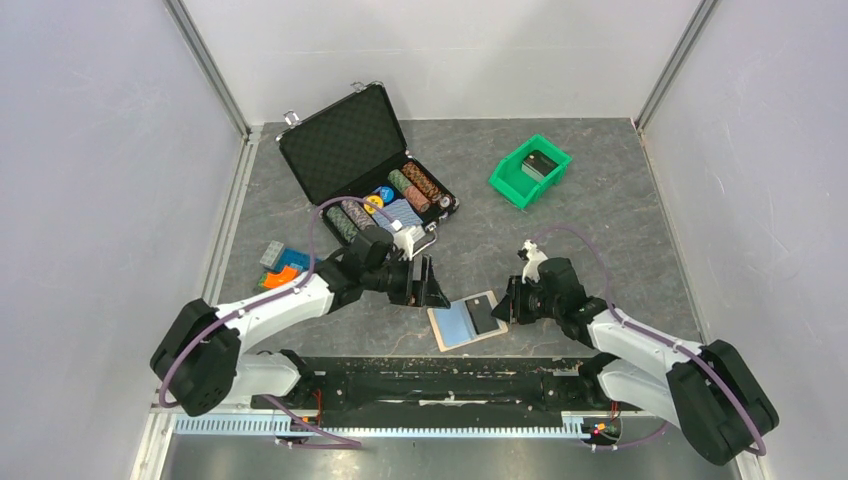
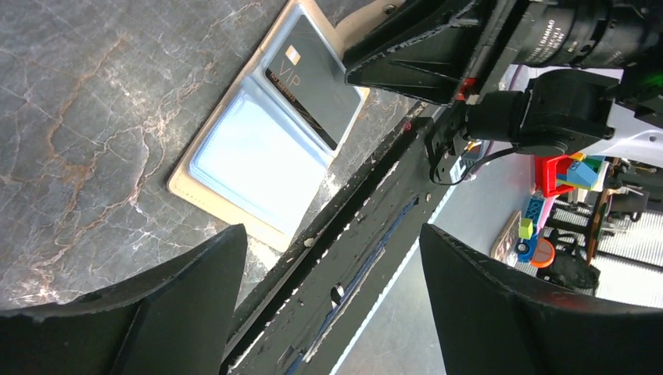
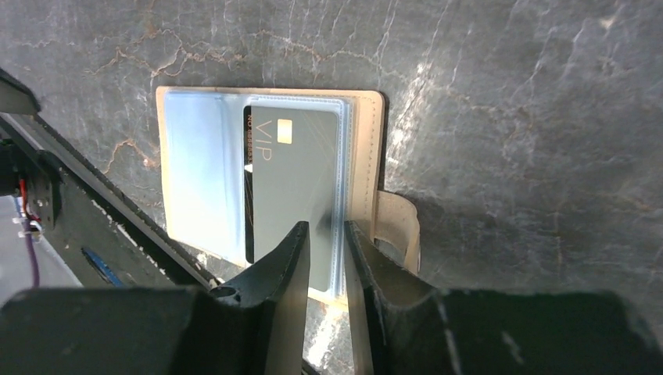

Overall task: Take the credit cards out of the card holder
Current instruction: Remove the credit card from the card holder.

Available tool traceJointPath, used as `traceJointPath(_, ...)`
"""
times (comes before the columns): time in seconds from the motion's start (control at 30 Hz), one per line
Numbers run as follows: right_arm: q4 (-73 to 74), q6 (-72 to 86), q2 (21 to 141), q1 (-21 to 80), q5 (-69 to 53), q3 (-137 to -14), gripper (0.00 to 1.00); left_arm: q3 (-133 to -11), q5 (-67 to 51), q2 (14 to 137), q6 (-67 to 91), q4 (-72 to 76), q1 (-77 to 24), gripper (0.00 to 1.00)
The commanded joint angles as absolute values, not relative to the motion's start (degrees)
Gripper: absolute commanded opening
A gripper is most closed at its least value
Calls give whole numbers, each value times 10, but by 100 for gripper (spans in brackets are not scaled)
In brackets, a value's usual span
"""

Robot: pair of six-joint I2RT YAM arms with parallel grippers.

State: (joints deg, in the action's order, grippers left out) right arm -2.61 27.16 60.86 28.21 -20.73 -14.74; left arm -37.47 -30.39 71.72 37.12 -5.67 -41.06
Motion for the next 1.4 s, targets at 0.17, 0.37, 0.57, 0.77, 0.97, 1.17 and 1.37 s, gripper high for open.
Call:
traceJointPath(0.17, -71, 381, 561, 308, -221, -97, 21, -367, -287, 749, 400, -16, -431, 85)
traceJointPath(0.37, -17, 369, 533, 310, -190, -137, 27, -352, -281, 771, 419, 26, -449, 82)
traceJointPath(0.57, -23, 374, 534, 310, -178, -148, 26, -324, -247, 777, 453, 79, -454, 76)
traceJointPath(0.77, -48, 377, 545, 310, -185, -140, 24, -307, -239, 795, 484, 131, -454, 73)
traceJointPath(0.97, -88, 387, 569, 311, -201, -117, 24, -306, -250, 829, 496, 163, -455, 65)
traceJointPath(1.17, -105, 394, 581, 315, -197, -85, 23, -311, -251, 848, 492, 171, -460, 59)
traceJointPath(1.37, -116, 400, 586, 318, -202, -73, 21, -324, -250, 866, 486, 171, -470, 56)
